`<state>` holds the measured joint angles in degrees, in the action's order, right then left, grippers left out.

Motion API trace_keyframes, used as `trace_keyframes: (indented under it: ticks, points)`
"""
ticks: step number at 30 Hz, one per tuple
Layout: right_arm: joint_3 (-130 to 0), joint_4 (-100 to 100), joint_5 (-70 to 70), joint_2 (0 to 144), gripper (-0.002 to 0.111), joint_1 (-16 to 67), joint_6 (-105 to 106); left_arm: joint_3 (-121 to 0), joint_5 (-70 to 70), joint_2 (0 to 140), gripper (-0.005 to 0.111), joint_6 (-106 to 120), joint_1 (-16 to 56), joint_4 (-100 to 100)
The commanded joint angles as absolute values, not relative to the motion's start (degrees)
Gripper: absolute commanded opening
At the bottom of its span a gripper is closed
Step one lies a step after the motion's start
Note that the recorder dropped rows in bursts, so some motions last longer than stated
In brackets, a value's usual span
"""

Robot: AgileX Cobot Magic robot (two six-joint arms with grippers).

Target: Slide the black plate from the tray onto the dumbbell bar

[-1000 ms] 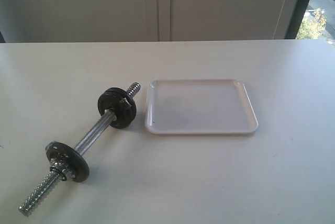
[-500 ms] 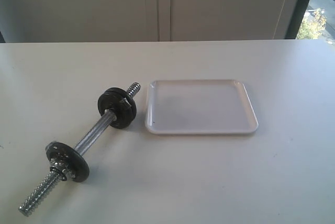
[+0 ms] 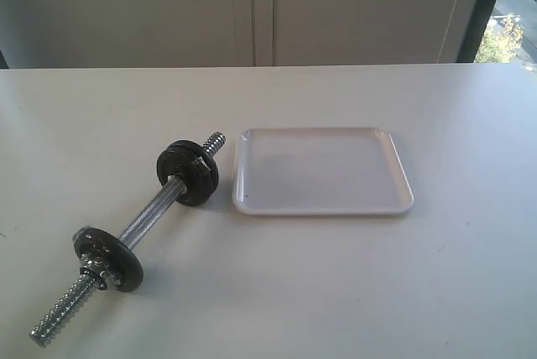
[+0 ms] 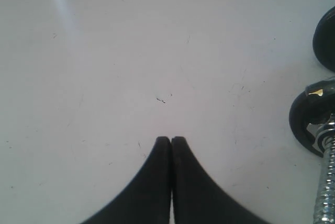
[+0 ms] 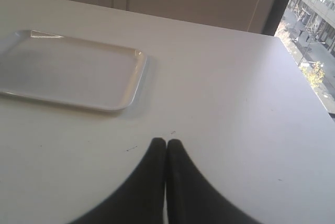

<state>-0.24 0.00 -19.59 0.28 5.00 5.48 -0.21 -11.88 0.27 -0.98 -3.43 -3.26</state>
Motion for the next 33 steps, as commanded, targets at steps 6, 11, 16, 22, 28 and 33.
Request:
trace_keyframes:
  ticks: [6,11,16,22,28,33]
  points:
    - [0.0,0.0,-19.27,0.0,0.0,4.66,5.21,0.0,-11.66,0.0,0.0,-1.31,-3.15,-3.36]
    - [0.0,0.0,-19.85,0.0,0.0,4.66,-3.45,0.0,-11.66,0.0,0.0,-1.31,-3.26,-3.36]
    - [0.0,0.0,-19.98,0.0,0.0,4.66,-12.66,0.0,-11.66,0.0,0.0,-1.31,-3.26,-3.36]
    - [0.0,0.0,-20.1,0.0,0.0,4.66,-8.19,0.0,-11.66,0.0,0.0,-1.31,-3.26,-3.36]
    - [0.0,0.0,-20.1,0.0,0.0,4.66,-1.66,0.0,-11.66,0.0,0.0,-1.31,-3.26,-3.36]
    - [0.0,0.0,-20.1,0.0,0.0,4.66,-1.66,0.0,-11.66,0.0,0.0,-1.31,-3.26,-3.36]
